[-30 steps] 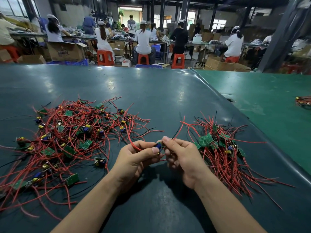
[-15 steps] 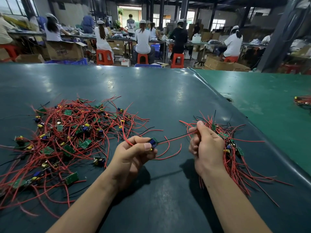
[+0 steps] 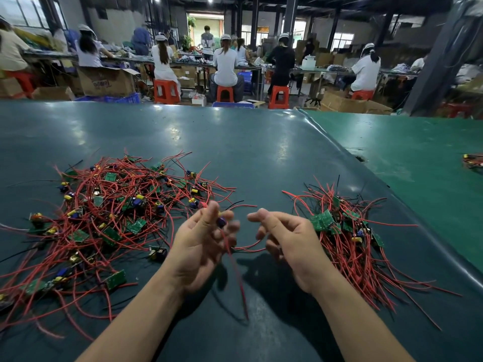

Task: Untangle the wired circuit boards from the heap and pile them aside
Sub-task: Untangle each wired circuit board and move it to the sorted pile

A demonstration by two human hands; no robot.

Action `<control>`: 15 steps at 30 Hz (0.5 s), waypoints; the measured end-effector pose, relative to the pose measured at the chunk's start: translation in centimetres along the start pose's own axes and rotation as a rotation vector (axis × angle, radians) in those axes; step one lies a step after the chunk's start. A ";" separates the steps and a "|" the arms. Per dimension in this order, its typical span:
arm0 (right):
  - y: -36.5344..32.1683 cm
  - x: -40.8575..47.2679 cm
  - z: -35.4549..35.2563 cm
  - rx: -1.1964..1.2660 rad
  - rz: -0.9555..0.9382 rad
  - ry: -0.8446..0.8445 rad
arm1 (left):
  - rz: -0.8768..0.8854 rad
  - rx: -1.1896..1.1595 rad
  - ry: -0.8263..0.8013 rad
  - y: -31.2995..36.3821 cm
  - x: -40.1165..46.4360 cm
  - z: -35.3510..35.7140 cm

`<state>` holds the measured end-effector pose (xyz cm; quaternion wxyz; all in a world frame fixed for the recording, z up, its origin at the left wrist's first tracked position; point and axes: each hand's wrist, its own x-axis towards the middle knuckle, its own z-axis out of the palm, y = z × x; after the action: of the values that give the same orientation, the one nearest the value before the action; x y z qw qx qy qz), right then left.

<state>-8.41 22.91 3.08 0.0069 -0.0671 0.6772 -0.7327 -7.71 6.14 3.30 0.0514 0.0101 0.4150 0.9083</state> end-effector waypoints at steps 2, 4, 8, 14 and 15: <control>0.0 -0.4 0.6 0.033 0.063 -0.105 | -0.003 0.173 -0.057 -0.6 -0.5 0.3; 0.0 -0.5 0.8 0.060 0.118 -0.145 | 0.016 0.328 -0.073 -1.2 -0.9 0.7; -0.2 -0.8 0.7 0.086 0.202 -0.197 | 0.058 0.574 0.010 -1.9 -1.1 0.7; 0.2 -0.3 0.7 0.177 0.150 -0.009 | 0.053 0.603 -0.023 -2.1 -1.1 0.5; 0.0 -0.3 0.8 0.190 0.153 0.016 | 0.037 0.581 -0.040 -1.9 -1.1 0.5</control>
<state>-8.02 22.17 3.07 0.0637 -0.0085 0.6079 -0.7914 -6.46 7.69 2.24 0.0379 0.0499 0.6565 0.7517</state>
